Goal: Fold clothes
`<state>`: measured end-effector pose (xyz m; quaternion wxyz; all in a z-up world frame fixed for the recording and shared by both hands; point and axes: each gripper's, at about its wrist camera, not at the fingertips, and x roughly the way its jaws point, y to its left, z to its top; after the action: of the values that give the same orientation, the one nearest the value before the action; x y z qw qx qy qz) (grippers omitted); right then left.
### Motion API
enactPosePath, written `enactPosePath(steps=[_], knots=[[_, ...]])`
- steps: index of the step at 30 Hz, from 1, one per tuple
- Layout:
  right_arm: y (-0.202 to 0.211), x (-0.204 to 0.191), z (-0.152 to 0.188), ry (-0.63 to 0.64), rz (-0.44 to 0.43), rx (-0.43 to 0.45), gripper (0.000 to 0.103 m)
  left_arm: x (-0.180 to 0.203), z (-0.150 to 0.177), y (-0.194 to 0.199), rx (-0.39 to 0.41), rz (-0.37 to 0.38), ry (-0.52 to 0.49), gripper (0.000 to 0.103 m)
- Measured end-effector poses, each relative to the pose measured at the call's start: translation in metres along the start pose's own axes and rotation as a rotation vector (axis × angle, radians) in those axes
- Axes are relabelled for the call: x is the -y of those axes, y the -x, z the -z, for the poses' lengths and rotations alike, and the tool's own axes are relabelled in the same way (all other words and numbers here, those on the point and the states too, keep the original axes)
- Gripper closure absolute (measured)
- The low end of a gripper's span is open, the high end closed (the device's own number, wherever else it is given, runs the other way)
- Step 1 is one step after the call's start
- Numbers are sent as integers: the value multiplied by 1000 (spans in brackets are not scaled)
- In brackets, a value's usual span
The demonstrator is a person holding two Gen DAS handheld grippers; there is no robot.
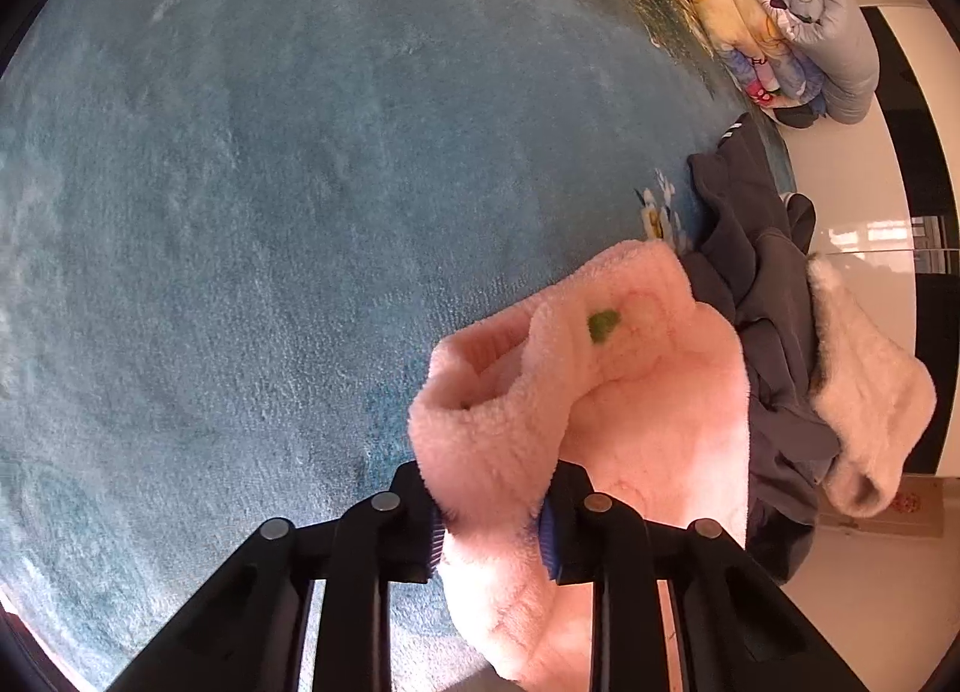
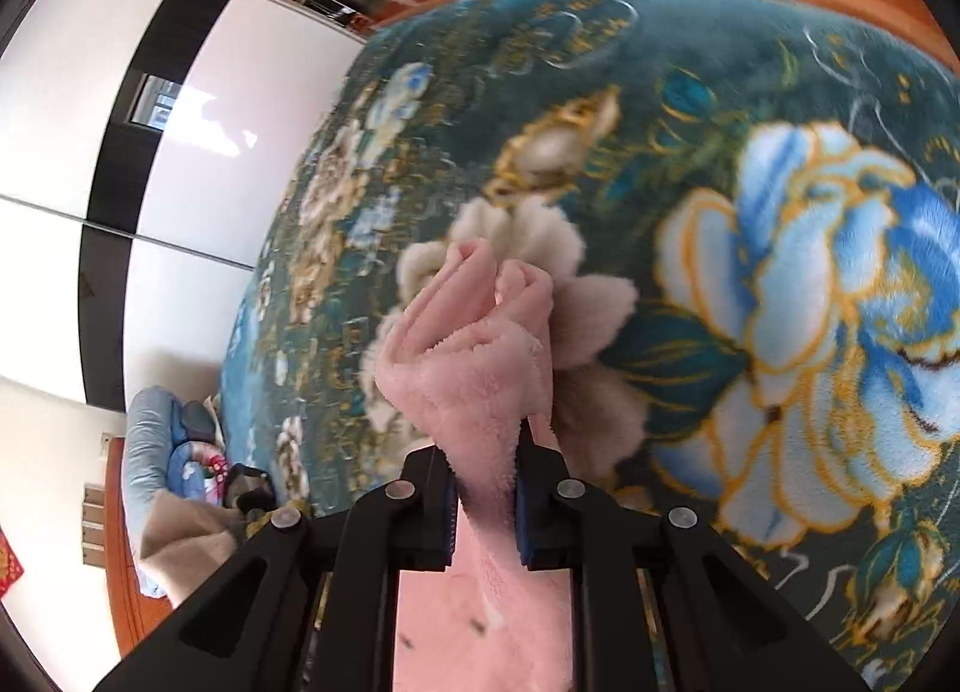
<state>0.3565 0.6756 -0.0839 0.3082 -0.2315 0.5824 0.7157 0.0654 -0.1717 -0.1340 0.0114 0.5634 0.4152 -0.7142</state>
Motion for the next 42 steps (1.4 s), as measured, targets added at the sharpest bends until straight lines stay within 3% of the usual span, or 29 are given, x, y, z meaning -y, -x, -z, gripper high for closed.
enactPosePath(steps=[5,9,15,19,23,28,31,34,36,37,41,42], knots=[[44,-19,-6,55,-90,56,91,26,-9,67,53,130,-88,80],[81,0,-5,96,-115,96,91,26,-8,84,67,50,-201,80],[56,90,19,-79,68,9,91,-78,16,44,-65,-90,-2,79],[57,96,27,-95,78,14,91,-89,21,56,-59,-28,43,75],[64,62,24,9,41,18,91,-53,9,54,-51,-49,-53,70],[60,38,22,118,97,11,90,-34,1,65,-24,-98,-118,46],[59,56,20,45,155,13,84,-44,-2,89,7,-113,-98,45],[60,66,18,15,193,21,80,-30,-11,85,12,-87,-79,45],[63,59,19,46,259,63,60,-16,-10,84,3,-58,-90,45],[65,54,19,54,302,100,56,-6,-8,82,-6,-47,-100,45],[75,22,23,76,454,229,55,40,11,64,-61,-16,-147,45],[70,12,26,103,409,212,55,51,15,54,-75,-23,-162,45]])
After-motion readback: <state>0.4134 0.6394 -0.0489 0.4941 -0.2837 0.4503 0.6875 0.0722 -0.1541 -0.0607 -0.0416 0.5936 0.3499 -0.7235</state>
